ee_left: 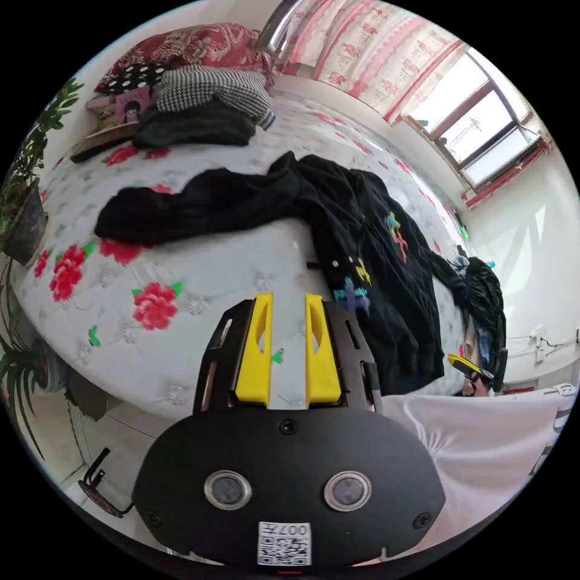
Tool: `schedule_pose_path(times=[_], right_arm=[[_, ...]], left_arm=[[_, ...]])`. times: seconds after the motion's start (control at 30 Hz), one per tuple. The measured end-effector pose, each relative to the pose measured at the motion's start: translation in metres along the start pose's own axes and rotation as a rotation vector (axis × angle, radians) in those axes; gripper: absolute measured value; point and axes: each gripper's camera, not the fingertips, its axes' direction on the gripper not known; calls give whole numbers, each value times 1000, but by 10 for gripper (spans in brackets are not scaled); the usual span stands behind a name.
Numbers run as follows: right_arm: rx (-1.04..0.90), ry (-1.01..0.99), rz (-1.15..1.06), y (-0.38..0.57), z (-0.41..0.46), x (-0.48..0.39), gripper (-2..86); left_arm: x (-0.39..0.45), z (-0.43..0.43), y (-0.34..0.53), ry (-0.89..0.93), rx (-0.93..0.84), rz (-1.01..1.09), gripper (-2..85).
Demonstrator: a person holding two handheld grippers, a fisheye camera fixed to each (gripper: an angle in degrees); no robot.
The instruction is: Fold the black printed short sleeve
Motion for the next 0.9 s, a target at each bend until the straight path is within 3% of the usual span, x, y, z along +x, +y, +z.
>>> schedule_pose_path(times=[0.13,0.23,0.3,0.4,0.57,0.7,0.9], right_arm=[[-133,208,-276,-7,27,-65,91],[-180,287,-361,-18,45,-91,82],[-220,302,-380,-29,45,-102,71],[-127,345,-336,-38,26,-112,46],[-34,206,-194,-44,0,-109,38],[-67,207,-141,-41,7,-116,43],[-70,315,-203,-36,12,-146,59]], left_arm=[[45,59,33,121,-185,145,100],[69,86,45,150,-283,243,98],[84,84,41,134,-249,307,76],[115,71,20,173,-169,414,77],[172,57,5,263,-70,597,93],[153,59,27,213,-82,552,98],[46,29,87,28,-30,307,95]])
